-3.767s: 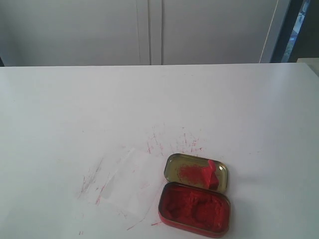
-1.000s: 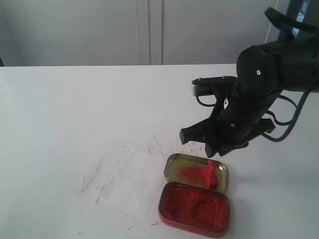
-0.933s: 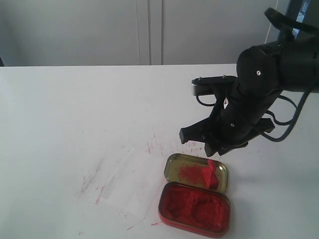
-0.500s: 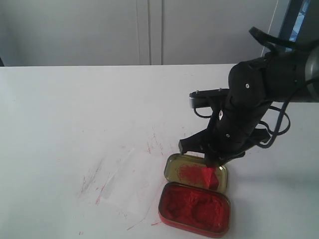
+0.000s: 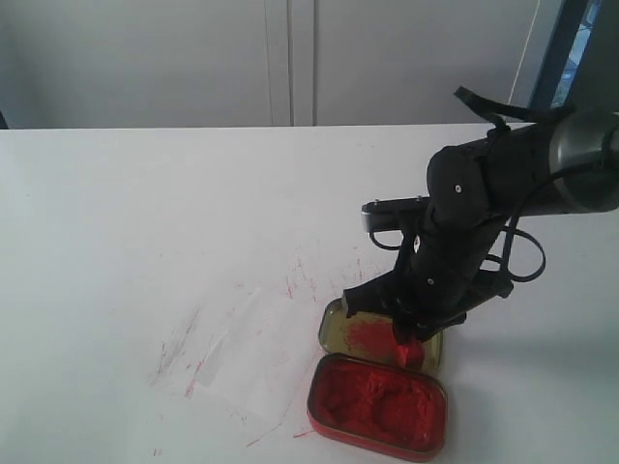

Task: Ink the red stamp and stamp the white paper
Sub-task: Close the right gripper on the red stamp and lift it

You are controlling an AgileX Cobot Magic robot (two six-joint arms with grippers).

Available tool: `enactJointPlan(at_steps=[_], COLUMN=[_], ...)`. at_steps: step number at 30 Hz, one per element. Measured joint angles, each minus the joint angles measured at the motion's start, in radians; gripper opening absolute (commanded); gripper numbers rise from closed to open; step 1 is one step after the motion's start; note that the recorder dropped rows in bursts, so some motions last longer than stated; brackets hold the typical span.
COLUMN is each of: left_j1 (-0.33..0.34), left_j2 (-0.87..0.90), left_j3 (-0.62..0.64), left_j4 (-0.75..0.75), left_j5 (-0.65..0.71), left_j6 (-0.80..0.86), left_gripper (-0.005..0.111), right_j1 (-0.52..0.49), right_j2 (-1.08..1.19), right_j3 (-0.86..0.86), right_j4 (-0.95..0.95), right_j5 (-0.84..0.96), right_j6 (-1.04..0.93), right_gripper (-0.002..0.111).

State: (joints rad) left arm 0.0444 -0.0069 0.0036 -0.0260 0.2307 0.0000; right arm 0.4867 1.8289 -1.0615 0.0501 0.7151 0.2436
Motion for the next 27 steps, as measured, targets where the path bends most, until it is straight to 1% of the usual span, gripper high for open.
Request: enactJointPlan(at_steps=[3,5,11,19,27], left_j1=[0.0,0.0,0.0,0.0,0.0], left_j2=[0.0,0.0,0.0,0.0,0.0], left_j3=[0.0,0.0,0.0,0.0,0.0], left_j4=[0.0,0.0,0.0,0.0,0.0], left_j5=[0.0,0.0,0.0,0.0,0.0], left_j6=[0.0,0.0,0.0,0.0,0.0], left_gripper=[0.0,0.0,0.0,0.0,0.0], right_j1=[0.0,0.0,0.0,0.002,0.002], right_j2=[0.009,0.011,0.009,-0.038,-0.112], right_j3=[0.0,0.0,0.0,0.0,0.0], right_j4=[0.004,0.004,0.004,0.004,0.004], right_j5=[-0.004,-0.004,-0.004,-0.019,0.004], right_j6=[0.0,0.0,-0.002,-0.01,-0.099], right_gripper=[0.024,0.02,0.0,0.0,0.0])
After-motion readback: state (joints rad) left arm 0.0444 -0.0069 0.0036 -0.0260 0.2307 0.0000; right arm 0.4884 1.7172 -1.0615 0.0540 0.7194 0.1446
